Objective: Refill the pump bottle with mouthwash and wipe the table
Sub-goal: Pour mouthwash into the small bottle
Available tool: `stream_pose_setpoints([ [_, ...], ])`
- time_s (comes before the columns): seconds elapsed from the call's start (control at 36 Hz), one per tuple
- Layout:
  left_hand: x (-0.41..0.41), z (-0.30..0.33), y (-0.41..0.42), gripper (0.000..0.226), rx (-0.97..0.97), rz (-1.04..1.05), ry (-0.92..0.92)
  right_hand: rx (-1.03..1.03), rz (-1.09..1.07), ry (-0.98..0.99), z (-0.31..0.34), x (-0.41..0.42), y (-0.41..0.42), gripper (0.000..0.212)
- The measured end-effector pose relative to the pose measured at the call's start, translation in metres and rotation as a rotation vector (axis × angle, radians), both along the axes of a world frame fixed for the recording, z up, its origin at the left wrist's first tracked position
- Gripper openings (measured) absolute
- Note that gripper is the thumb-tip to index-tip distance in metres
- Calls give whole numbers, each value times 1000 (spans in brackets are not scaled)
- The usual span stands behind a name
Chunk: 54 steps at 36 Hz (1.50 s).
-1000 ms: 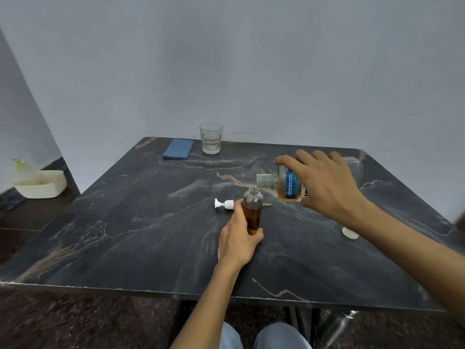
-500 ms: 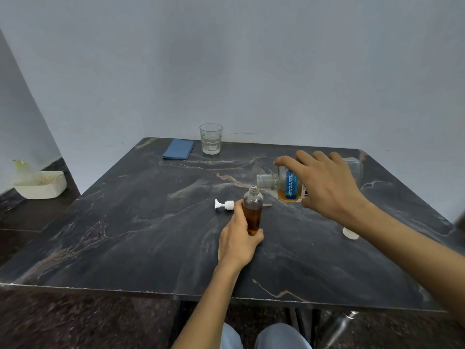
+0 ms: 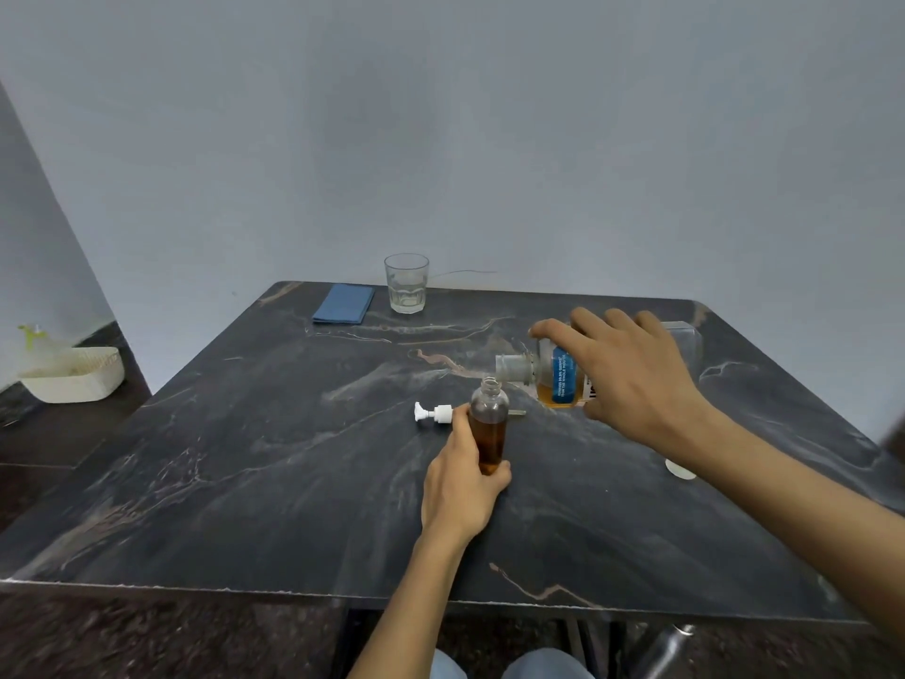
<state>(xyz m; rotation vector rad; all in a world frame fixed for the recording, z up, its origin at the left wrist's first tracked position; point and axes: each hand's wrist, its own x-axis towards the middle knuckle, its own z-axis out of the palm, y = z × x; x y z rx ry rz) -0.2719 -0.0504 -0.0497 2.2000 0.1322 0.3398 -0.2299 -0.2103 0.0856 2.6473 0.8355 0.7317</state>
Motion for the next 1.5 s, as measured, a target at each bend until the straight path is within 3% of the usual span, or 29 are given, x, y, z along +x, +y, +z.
stream_pose_setpoints([
  [1.5,1,0,-1,73,-5,-4,-3,6,5,3,2,0,1,92],
])
